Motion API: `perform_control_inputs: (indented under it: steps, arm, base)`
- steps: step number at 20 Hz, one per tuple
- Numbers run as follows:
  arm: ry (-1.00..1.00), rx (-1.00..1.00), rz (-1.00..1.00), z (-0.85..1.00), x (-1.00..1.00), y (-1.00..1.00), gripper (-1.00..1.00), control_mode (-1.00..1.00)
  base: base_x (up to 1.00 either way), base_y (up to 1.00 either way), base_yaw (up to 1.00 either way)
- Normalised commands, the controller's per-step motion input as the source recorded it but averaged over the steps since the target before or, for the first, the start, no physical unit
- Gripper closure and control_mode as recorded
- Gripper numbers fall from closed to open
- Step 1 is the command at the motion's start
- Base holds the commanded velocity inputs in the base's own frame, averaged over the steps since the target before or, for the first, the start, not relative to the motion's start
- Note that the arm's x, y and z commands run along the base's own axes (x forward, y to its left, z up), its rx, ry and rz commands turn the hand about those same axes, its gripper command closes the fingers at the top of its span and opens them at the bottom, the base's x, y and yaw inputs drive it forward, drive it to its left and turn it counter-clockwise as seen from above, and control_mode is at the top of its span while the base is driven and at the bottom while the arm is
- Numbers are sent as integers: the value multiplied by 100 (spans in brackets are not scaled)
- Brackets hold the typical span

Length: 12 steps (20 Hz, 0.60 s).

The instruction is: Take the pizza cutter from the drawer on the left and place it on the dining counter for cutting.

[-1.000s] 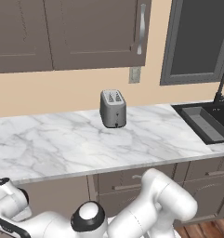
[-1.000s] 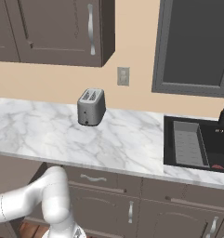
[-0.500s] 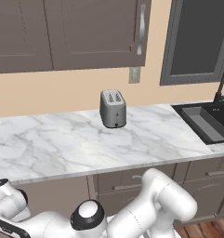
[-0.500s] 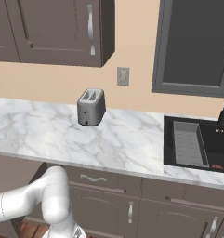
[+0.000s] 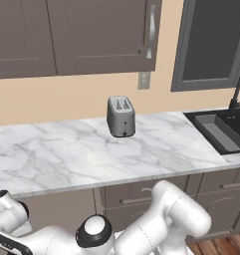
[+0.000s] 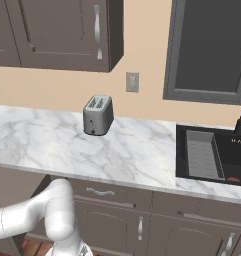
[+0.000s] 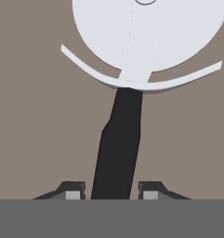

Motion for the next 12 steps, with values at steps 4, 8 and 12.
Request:
perform_control_inputs:
  steps: [4,8,12]
  arm:
    - [0,0,0,0,0,0,100,-100]
    - [0,0,0,0,0,0,100,-100]
    - [0,0,0,2,0,-3,100,-100]
  base:
    - [0,0,0]
    - [0,0,0]
    - [0,0,0]
